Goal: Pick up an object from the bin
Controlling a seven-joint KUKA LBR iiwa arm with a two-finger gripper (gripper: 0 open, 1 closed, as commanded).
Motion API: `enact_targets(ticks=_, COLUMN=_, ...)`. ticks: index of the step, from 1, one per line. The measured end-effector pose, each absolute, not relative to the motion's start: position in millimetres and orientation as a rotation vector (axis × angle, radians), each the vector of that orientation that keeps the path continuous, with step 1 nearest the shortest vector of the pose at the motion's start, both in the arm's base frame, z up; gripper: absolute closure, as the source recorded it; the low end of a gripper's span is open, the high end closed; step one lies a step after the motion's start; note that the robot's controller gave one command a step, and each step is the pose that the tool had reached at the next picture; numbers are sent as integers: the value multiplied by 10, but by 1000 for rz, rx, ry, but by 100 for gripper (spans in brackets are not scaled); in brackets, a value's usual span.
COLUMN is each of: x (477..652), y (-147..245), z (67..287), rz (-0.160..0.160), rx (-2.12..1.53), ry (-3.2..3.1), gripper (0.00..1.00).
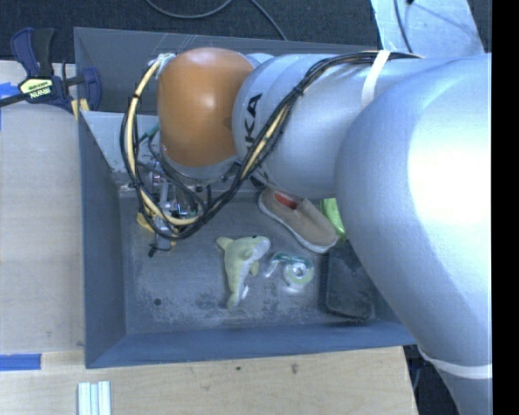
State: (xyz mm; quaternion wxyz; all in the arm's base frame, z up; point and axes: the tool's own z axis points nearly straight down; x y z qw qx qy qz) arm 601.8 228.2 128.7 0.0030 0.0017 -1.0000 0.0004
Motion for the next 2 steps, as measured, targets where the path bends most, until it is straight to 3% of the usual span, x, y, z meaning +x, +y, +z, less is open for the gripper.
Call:
enact_targets(ticks=1, x=6022, y=2277, z=1314, rz=1, rx=3, ry=-3138, gripper=0)
enact_targets(ticks=2, x=6153, y=2214, z=964, rz=-2, rx=105, ry=-3141, gripper=0)
